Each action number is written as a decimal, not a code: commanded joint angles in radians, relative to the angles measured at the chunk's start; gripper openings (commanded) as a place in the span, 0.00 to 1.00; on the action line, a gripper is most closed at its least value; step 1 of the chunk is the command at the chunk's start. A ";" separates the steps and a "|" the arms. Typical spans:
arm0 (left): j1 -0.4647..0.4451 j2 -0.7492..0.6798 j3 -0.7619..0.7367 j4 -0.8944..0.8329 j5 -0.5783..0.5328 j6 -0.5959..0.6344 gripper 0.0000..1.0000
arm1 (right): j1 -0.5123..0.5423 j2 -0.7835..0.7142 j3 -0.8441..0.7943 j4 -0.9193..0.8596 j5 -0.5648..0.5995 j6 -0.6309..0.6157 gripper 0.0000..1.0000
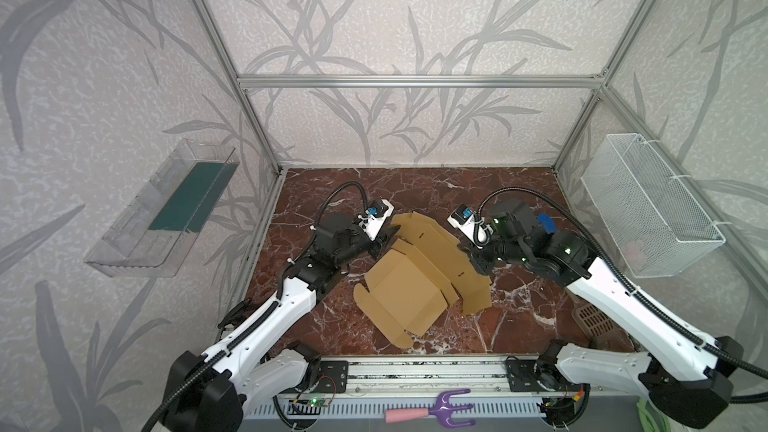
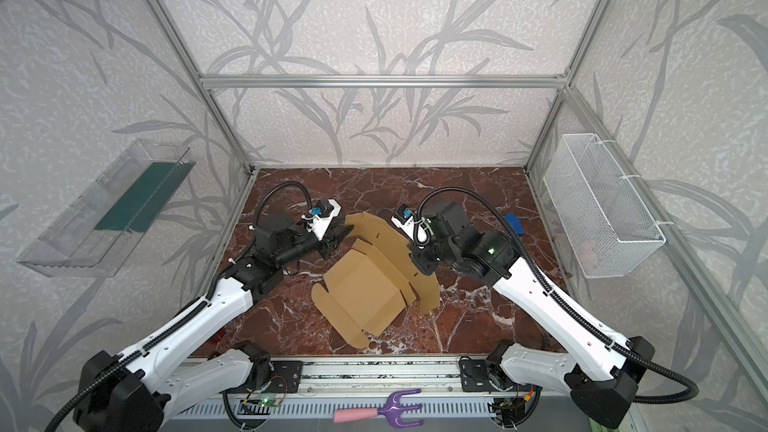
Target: Fold the paper box
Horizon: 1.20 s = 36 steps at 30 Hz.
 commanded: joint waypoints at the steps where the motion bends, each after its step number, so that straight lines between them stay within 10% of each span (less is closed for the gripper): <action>1: 0.008 -0.002 0.039 0.029 0.040 0.001 0.35 | 0.010 0.006 0.005 -0.001 -0.016 -0.014 0.00; 36: 0.016 0.008 0.057 -0.015 0.040 0.039 0.02 | 0.013 0.022 0.000 0.003 -0.028 -0.017 0.00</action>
